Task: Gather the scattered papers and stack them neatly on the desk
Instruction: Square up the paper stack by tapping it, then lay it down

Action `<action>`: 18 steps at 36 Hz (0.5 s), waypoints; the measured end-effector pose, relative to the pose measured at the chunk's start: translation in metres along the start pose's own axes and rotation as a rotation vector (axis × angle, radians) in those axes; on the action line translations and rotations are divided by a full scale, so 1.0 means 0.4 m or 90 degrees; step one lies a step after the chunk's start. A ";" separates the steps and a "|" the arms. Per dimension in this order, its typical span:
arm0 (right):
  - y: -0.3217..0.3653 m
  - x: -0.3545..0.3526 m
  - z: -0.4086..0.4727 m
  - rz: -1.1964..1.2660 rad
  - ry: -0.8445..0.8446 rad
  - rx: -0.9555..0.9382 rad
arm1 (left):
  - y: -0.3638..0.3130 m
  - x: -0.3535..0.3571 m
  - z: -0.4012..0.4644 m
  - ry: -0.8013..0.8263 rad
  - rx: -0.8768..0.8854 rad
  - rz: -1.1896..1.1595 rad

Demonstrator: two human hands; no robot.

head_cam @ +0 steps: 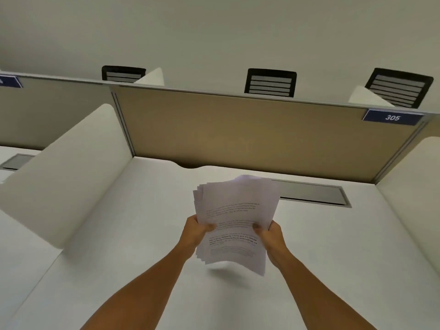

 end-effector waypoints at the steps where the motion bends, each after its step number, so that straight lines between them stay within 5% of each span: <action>1: -0.001 -0.016 -0.003 0.002 -0.003 -0.001 | -0.004 0.014 -0.003 0.006 0.002 0.003; 18: -0.002 -0.172 -0.024 0.026 -0.016 -0.051 | -0.015 0.154 -0.014 0.062 0.031 0.000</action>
Point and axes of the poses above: each hand's wrist, its own z-axis towards the middle knuckle, its own x-axis out of the palm, y = z × x, the point moved 10 cm from there along z, towards the middle knuckle, and after that the axes turned 11 degrees about z, right-handed, at the moved point
